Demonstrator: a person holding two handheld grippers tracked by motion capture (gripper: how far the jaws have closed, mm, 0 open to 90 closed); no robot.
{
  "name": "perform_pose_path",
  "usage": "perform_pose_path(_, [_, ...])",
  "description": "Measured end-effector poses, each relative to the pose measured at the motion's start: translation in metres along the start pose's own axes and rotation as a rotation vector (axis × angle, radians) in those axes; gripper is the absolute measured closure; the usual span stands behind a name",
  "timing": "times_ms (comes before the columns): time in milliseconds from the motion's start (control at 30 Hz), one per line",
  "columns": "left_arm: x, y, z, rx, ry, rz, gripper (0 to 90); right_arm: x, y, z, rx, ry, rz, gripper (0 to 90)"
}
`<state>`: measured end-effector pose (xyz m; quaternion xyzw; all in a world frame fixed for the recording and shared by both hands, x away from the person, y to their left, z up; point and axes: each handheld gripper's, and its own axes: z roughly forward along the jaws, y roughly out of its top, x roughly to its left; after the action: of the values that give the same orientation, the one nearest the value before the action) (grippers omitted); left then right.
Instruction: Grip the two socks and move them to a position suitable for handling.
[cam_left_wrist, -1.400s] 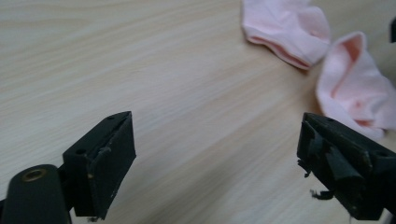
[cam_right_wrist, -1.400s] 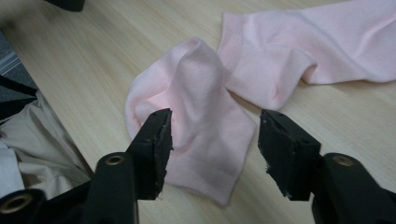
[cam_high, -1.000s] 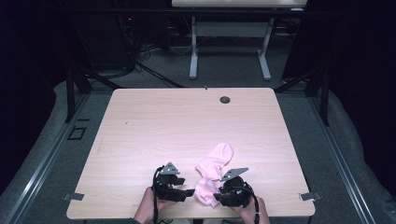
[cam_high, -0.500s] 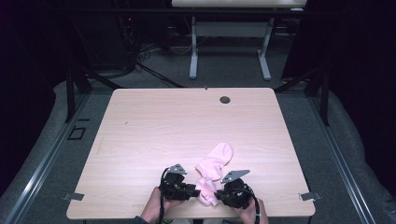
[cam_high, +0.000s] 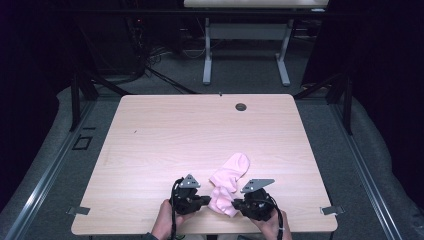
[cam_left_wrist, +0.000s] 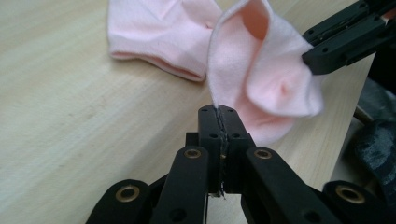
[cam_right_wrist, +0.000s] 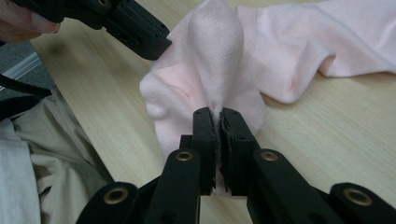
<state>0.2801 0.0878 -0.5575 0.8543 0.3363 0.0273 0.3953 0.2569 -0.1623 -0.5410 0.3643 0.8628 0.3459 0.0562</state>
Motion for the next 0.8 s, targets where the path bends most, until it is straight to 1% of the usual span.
perform_pose_path(33, [-0.001,0.001,-0.004,-0.003,0.021,0.021,90.0,0.001,0.002,-0.003,-0.003,-0.009,-0.005,85.1])
perform_pose_path(67, [-0.003,0.004,-0.013,-0.022,0.053,0.049,90.0,0.001,0.006,-0.007,-0.007,-0.008,-0.013,85.0])
perform_pose_path(100, [-0.004,0.005,-0.017,-0.017,0.072,0.062,90.0,0.001,0.008,-0.009,-0.012,-0.012,-0.013,84.9])
perform_pose_path(133, [-0.004,0.005,-0.017,-0.017,0.072,0.062,90.0,0.001,0.008,-0.009,-0.012,-0.012,-0.013,84.9])
perform_pose_path(167, [-0.005,0.007,-0.022,-0.016,0.108,0.090,90.0,0.001,0.009,-0.011,-0.007,-0.009,-0.022,84.9])
perform_pose_path(200, [-0.007,0.008,-0.027,-0.019,0.125,0.110,90.0,0.002,0.013,-0.015,-0.002,-0.015,-0.027,84.8])
perform_pose_path(233, [-0.008,0.010,-0.030,-0.020,0.136,0.120,90.0,0.002,0.013,-0.015,-0.002,-0.015,-0.027,84.8])
perform_pose_path(267, [-0.011,0.011,-0.035,-0.020,0.172,0.148,90.0,0.002,0.014,-0.016,-0.001,-0.016,-0.032,84.8])
perform_pose_path(333, [-0.016,0.013,-0.041,-0.015,0.211,0.190,90.0,0.002,0.017,-0.019,0.020,-0.018,-0.048,84.7])
perform_pose_path(367, [-0.019,0.013,-0.041,-0.009,0.224,0.211,90.0,0.002,0.018,-0.019,0.028,-0.018,-0.048,84.6])
perform_pose_path(400, [-0.024,0.012,-0.039,0.017,0.230,0.240,90.0,0.000,0.018,-0.016,0.070,-0.019,-0.061,84.2])
perform_pose_path(433, [-0.024,0.012,-0.039,0.017,0.230,0.240,90.0,0.000,0.018,-0.016,0.070,-0.019,-0.061,84.2])
perform_pose_path(467, [-0.029,0.007,-0.030,0.058,0.217,0.262,90.0,-0.003,0.016,-0.010,0.123,-0.025,-0.072,83.3])
perform_pose_path(500, [-0.029,0.007,-0.030,0.058,0.217,0.262,89.9,-0.003,0.016,-0.010,0.123,-0.025,-0.072,83.3])
perform_pose_path(533, [-0.031,0.003,-0.025,0.073,0.209,0.267,89.8,-0.006,0.012,-0.002,0.172,-0.016,-0.068,81.2])
perform_pose_path(567, [-0.033,0.000,-0.021,0.085,0.190,0.263,89.8,-0.006,0.012,-0.002,0.172,-0.016,-0.068,81.2])
perform_pose_path(600, [-0.034,-0.002,-0.018,0.092,0.176,0.258,89.6,-0.009,0.008,0.006,0.203,-0.013,-0.074,77.9])
perform_pose_path(633, [-0.035,-0.004,-0.015,0.096,0.158,0.252,89.6,-0.009,0.008,0.006,0.203,-0.013,-0.074,77.9])
perform_pose_path(667, [-0.035,-0.006,-0.014,0.104,0.135,0.247,88.9,-0.011,0.003,0.011,0.212,-0.001,-0.061,72.5])
perform_pose_path(700, [-0.036,-0.008,-0.013,0.109,0.120,0.243,88.9,-0.011,0.003,0.011,0.212,-0.001,-0.061,72.5])
perform_pose_path(733, [-0.036,-0.009,-0.013,0.117,0.102,0.237,86.5,-0.013,0.001,0.012,0.215,-0.003,-0.066,70.5])
perform_pose_path(767, [-0.035,-0.011,-0.015,0.125,0.060,0.224,76.7,-0.014,-0.001,0.012,0.198,0.000,-0.054,61.8])
perform_pose_path(800, [-0.035,-0.011,-0.015,0.125,0.060,0.224,70.4,-0.014,-0.002,0.010,0.195,0.003,-0.048,59.6])
